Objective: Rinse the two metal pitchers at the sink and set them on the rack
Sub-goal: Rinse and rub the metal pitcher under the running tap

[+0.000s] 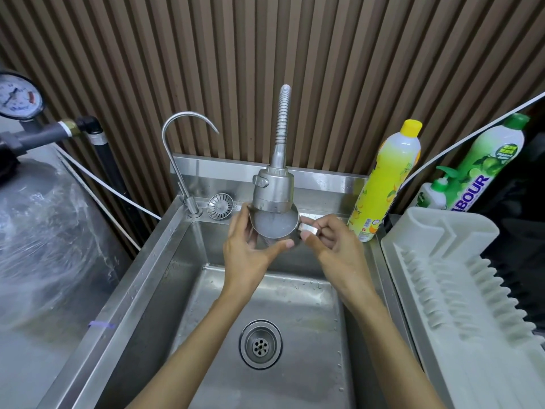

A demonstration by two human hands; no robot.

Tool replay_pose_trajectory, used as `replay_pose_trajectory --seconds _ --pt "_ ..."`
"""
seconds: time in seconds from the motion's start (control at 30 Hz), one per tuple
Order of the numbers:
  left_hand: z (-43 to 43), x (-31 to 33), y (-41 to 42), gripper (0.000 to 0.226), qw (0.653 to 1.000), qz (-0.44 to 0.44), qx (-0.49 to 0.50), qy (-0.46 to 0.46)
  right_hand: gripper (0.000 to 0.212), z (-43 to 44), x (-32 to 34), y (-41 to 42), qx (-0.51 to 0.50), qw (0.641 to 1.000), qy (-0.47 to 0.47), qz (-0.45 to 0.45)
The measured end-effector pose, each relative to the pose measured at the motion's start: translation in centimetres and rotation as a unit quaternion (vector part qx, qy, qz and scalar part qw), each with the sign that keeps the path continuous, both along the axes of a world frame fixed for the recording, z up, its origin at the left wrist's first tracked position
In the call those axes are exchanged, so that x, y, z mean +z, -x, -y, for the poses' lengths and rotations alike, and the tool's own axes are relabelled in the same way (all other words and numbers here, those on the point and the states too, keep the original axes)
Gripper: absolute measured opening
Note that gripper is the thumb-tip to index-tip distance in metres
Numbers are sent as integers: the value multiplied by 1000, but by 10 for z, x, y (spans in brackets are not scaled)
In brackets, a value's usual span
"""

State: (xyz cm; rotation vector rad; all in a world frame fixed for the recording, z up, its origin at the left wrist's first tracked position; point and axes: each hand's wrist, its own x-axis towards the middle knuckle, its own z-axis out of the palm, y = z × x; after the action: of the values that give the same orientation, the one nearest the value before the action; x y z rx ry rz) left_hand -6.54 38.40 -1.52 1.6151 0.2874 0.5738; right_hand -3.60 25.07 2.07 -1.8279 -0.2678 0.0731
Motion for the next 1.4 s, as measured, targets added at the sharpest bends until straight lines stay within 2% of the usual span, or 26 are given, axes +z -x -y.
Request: replay_pose_trajectory --seconds 0.07,0.13,0.27,0.43,0.57,0.67,0.73,0.87,0.93,1.0,1.13,1.27,1.33,1.4 --pt "-2 4 0 98 997 9 29 -67 21 -3 -11 -4 38 994 -88 -60" --pt "-5 9 4 96 989 20 54 -138 22 -6 -21 -5 63 980 -154 -109" --pt "-8 13 13 96 974 19 101 -199 13 -14 -24 0 74 964 -204 -153" --pt "-4 13 19 106 975 -46 126 -178 16 -14 -11 6 15 981 -143 -128" --pt "-1 6 20 88 980 -107 80 -146 22 -4 2 2 -37 998 38 -23" --pt "1 3 18 67 992 -93 20 -86 25 -1 11 7 -67 983 154 74" --pt "1 1 13 57 996 -71 -10 -46 24 0 13 10 -65 983 147 94" --pt "-1 3 0 84 1000 4 -13 8 17 0 3 2 -15 1000 -13 4" --pt "-5 6 -4 90 999 21 14 -43 15 -3 -5 -3 22 996 -77 -47" --pt "-8 13 -2 86 993 35 28 -108 13 -7 -11 -5 46 990 -114 -74" --pt "-9 17 6 92 982 23 86 -168 12 -14 -18 -7 37 980 -165 -101" --pt "1 15 15 105 977 -14 143 -158 14 -13 -14 -2 22 983 -139 -115" --pt "3 13 17 100 979 -49 129 -148 15 -9 -11 0 -1 986 -116 -115" --pt "4 10 19 90 982 -84 102 -137 19 -5 -7 1 -38 997 -36 -63"
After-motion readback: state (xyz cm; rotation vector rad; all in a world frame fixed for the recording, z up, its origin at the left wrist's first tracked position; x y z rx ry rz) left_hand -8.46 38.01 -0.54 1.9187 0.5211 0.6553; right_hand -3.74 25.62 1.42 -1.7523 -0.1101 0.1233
